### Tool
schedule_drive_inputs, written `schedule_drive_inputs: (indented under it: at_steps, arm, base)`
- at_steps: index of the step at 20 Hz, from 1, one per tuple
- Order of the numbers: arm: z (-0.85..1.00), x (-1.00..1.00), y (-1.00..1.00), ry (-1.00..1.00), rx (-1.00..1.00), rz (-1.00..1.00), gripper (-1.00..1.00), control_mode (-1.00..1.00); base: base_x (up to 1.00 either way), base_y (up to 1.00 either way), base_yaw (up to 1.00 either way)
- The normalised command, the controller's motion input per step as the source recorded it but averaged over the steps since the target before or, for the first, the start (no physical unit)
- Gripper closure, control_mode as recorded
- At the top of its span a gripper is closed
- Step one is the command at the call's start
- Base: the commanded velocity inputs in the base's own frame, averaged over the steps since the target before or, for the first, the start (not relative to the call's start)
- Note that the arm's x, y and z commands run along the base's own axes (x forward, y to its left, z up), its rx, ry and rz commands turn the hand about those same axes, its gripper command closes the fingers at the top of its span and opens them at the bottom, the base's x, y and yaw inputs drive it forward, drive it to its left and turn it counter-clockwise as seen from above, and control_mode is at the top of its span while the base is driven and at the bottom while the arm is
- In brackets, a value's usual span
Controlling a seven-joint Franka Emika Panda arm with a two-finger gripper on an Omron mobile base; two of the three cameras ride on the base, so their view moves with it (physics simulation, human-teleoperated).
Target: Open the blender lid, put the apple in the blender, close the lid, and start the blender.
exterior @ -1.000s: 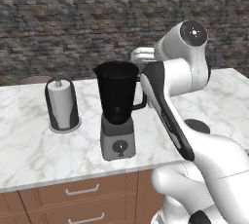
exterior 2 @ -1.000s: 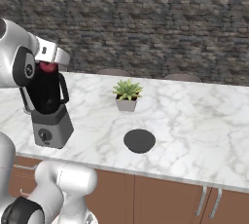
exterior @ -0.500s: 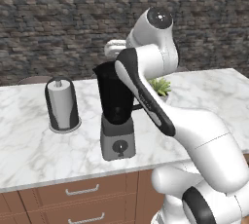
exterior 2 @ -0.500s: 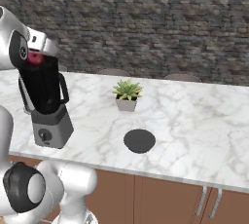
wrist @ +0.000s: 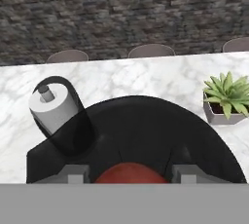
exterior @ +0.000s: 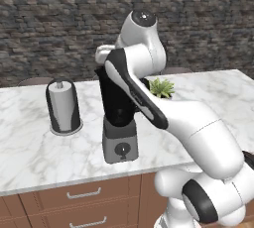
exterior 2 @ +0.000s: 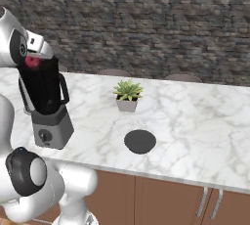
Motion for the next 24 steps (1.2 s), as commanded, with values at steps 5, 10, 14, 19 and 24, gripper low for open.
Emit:
schedule_drive_inputs:
  at_steps: [5, 10, 14, 19, 24]
  arm:
    - [-0.58, 0.21, 0.36, 0.11, 0.0, 0.0, 1.0, -1.0]
    - [-0.5, 0.09, 0.03, 0.08, 0.0, 0.03, 1.0, -1.0]
    - [-0.36, 0.08, 0.01, 0.15, 0.0, 0.01, -1.0, -1.0]
    - [-0.09, 0.0, -0.02, 0.04, 0.0, 0.0, -1.0, -1.0]
    - [0.1, 0.0, -0.08, 0.0, 0.0, 0.0, -1.0, -1.0]
  base:
    - [0.0, 0.0, 0.0]
    - [0.0, 0.0, 0.0]
    - [0.0, 0.0, 0.0]
    - [0.0, 0.0, 0.0]
    - [0.0, 0.0, 0.0]
